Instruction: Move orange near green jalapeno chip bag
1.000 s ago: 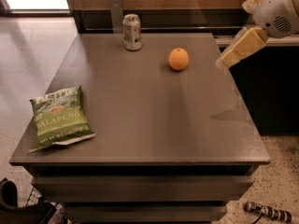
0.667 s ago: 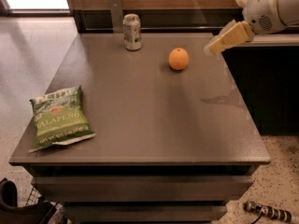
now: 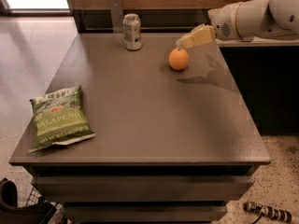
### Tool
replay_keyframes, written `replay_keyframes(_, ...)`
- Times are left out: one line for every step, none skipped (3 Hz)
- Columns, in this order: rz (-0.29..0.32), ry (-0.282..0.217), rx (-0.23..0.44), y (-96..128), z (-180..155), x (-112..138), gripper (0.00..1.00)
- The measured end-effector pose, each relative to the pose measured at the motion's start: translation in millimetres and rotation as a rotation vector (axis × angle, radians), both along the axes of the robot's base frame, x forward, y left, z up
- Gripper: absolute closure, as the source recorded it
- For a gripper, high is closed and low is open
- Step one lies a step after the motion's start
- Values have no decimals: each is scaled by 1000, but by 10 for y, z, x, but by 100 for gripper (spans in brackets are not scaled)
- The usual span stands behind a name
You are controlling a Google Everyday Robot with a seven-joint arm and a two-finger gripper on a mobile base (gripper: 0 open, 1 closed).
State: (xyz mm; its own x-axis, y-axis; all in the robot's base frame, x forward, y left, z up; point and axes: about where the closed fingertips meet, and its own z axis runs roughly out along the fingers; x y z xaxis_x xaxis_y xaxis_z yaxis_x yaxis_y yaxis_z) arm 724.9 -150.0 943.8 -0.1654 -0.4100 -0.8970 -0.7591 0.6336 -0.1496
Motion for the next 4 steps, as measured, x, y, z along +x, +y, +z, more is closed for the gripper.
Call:
replay_keyframes(0, 0, 0, 1, -1, 0, 0)
replay_keyframes(-9, 44, 62, 61, -324, 23, 0)
replay_keyframes(-1, 100, 145, 226, -736, 37, 0)
replay_keyframes(10, 120, 178, 325, -878, 36, 0)
